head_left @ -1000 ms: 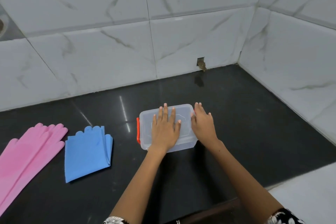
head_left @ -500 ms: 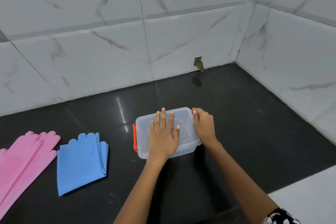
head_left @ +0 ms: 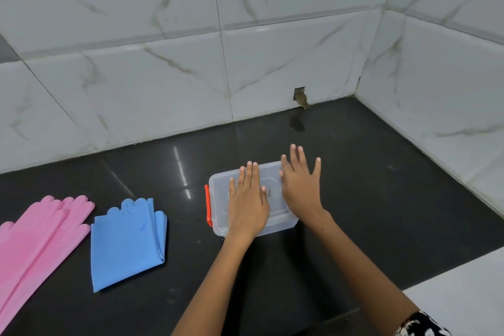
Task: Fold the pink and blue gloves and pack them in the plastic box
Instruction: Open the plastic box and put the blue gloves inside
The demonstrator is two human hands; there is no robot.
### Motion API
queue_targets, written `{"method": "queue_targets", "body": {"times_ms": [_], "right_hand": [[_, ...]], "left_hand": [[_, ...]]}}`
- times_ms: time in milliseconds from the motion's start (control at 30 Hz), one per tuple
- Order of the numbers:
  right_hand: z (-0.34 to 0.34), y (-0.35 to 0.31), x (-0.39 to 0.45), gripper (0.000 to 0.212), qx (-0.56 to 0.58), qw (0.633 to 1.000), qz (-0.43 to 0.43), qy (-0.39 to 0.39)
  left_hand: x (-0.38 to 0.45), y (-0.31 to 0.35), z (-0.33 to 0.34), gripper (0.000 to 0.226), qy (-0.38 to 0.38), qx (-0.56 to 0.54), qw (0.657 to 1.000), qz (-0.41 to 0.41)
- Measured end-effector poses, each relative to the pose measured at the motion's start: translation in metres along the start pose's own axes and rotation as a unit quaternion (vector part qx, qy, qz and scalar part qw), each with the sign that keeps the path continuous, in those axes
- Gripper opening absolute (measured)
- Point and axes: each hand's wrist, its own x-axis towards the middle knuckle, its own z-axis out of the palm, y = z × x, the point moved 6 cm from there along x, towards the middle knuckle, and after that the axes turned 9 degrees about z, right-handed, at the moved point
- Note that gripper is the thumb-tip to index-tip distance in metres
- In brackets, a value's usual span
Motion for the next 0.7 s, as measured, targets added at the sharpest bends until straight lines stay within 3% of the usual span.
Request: {"method": "queue_targets", "body": {"times_ms": [100, 267, 300, 367, 467, 567, 700], "right_hand": [[0.003, -0.025, 0.0, 0.047, 0.01, 0.998, -0.058, -0.017], [0.017, -0.051, -0.002, 0.046, 0.074, 0.992, -0.072, -0.077], [0.019, -0.051, -0.003, 0.047, 0.065, 0.992, -0.072, -0.079], [0.022, -0.052, -0.003, 0.05, 0.034, 0.994, -0.076, -0.076], [0.024, -0.052, -0.004, 0.052, 0.002, 0.994, -0.079, -0.071], [0.027, -0.052, -0.004, 0.053, -0.016, 0.994, -0.081, -0.071], [0.029, -0.051, -0.004, 0.053, -0.02, 0.994, -0.077, -0.071]], "left_hand": [[-0.002, -0.001, -0.006, 0.06, 0.008, -0.048, 0.999, -0.012], [-0.005, 0.0, -0.021, 0.071, 0.011, -0.171, 0.985, -0.026], [-0.006, -0.006, -0.026, 0.068, 0.017, -0.168, 0.985, -0.024], [-0.009, -0.024, -0.04, 0.058, 0.047, -0.033, 0.998, -0.021], [-0.017, -0.058, -0.054, 0.052, 0.048, 0.074, 0.991, -0.099], [-0.023, -0.071, -0.052, 0.048, 0.017, 0.028, 0.99, -0.134], [-0.026, -0.079, -0.054, 0.039, 0.07, -0.077, 0.984, -0.147]]}}
